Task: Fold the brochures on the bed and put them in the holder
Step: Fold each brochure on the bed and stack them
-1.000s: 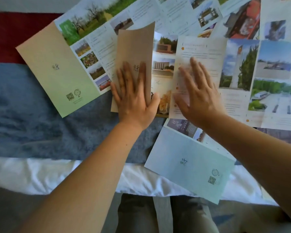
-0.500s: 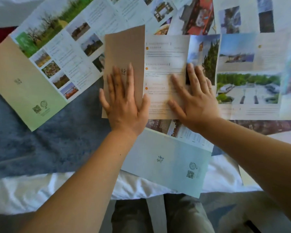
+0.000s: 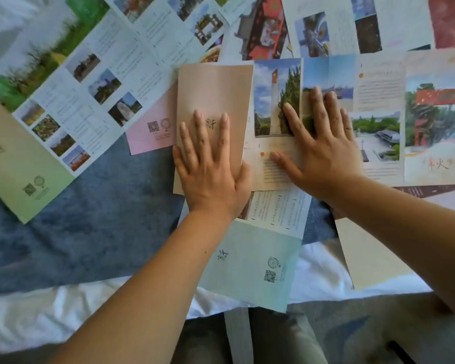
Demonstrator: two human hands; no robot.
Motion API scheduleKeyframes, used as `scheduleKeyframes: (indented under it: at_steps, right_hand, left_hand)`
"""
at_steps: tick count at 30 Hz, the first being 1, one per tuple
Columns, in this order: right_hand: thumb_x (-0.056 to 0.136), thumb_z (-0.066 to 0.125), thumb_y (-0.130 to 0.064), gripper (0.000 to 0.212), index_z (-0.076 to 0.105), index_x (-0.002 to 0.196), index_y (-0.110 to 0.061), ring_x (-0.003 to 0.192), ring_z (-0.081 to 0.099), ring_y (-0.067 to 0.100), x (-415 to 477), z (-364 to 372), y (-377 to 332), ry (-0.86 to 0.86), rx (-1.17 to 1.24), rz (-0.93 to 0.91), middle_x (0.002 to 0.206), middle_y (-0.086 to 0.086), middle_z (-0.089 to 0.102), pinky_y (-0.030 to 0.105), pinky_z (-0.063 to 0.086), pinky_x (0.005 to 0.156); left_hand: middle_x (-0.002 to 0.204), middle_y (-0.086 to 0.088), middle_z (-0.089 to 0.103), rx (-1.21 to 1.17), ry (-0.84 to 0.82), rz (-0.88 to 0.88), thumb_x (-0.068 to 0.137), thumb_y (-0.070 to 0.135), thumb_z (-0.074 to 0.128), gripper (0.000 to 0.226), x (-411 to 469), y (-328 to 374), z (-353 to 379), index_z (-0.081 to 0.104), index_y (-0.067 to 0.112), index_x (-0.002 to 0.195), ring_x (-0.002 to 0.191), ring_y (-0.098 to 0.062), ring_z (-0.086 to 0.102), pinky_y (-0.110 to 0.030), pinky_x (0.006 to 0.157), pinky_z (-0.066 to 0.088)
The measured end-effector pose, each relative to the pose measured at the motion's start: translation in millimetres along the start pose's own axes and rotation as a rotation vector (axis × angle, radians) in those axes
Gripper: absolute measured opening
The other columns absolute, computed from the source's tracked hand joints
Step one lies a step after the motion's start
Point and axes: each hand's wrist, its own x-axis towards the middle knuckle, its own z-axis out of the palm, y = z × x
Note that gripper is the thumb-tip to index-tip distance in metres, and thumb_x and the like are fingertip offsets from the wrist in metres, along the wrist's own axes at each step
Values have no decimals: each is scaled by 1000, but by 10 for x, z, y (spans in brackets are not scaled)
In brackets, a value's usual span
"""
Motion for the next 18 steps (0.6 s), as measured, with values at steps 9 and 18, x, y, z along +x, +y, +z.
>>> scheduleKeyframes:
  at_steps: [9,18]
  right_hand:
    - [109,18,-51,65,3,167,-24,160,-8,32,-21,249,-1,104,131,-24,174,7,-4,48,-8,128]
    - [111,19,-48,63,-2,166,-26,160,-9,30,-17,316,-59,139,110,4,174,6,-7,54,-2,128]
  left_hand:
    - [170,-21,-9,104,-22,-59,92,74,19,88,163,301,245,-4,29,164,155,-50,-7,-73,119,2]
    - [171,-19,7,118,118,52,99,63,29,80,172,178,378,9,23,165,157,-44,4,-71,119,8]
